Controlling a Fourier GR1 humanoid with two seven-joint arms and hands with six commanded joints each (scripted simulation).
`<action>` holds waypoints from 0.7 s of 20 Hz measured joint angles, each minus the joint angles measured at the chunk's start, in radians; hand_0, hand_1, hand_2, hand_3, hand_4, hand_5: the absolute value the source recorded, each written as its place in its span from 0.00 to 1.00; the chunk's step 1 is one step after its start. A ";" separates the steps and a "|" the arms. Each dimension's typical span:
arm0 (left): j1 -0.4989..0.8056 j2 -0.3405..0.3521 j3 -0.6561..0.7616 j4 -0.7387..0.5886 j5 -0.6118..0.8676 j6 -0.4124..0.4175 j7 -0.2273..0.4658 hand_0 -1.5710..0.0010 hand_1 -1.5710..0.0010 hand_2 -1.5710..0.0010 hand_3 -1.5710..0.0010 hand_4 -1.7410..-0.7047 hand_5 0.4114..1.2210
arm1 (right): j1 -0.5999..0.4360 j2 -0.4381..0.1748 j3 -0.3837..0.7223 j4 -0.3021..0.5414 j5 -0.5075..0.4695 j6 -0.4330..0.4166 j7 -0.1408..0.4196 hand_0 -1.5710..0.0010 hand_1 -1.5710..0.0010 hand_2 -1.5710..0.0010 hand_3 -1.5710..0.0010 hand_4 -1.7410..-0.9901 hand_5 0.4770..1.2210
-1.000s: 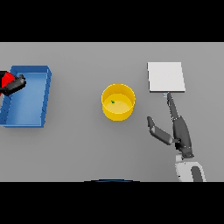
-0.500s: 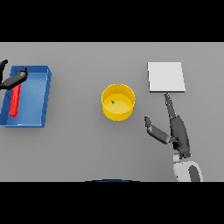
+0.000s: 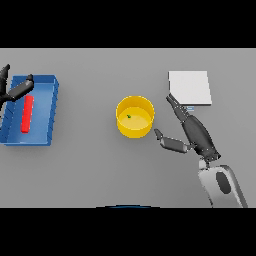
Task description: Pick up the red beaker and tilt it to pour out 1 green nut into yellow bowl. Pick up the yellow bowl and place it on the metallic measuring scale.
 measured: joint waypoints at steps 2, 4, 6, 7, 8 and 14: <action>-0.002 0.001 0.004 0.006 0.003 -0.005 -0.007 1.00 1.00 1.00 1.00 0.91 0.37 | -0.049 -0.061 0.032 0.019 0.072 0.034 0.017 1.00 1.00 1.00 1.00 0.61 0.27; -0.005 -0.004 -0.001 0.009 0.001 -0.004 0.001 1.00 1.00 1.00 1.00 0.91 0.37 | -0.122 -0.107 0.080 0.043 0.150 0.066 0.016 1.00 1.00 1.00 1.00 0.62 0.26; -0.004 -0.002 0.000 0.006 0.001 -0.002 -0.004 1.00 1.00 1.00 1.00 0.92 0.38 | -0.191 -0.140 0.129 0.082 0.213 0.107 0.011 1.00 1.00 1.00 1.00 0.62 0.25; -0.015 0.001 0.001 0.004 -0.001 -0.004 0.001 1.00 1.00 1.00 1.00 0.91 0.38 | -0.206 -0.153 0.155 0.083 0.234 0.130 -0.006 1.00 1.00 1.00 1.00 0.63 0.25; -0.009 -0.001 -0.004 -0.006 -0.003 0.003 0.001 1.00 1.00 1.00 1.00 0.91 0.38 | -0.252 -0.158 0.166 0.108 0.247 0.147 -0.006 1.00 1.00 1.00 1.00 0.63 0.25; -0.019 -0.003 -0.006 0.009 -0.003 -0.013 -0.003 1.00 1.00 1.00 1.00 0.91 0.38 | -0.375 -0.159 0.247 0.211 0.284 0.247 -0.049 1.00 1.00 1.00 1.00 0.62 0.27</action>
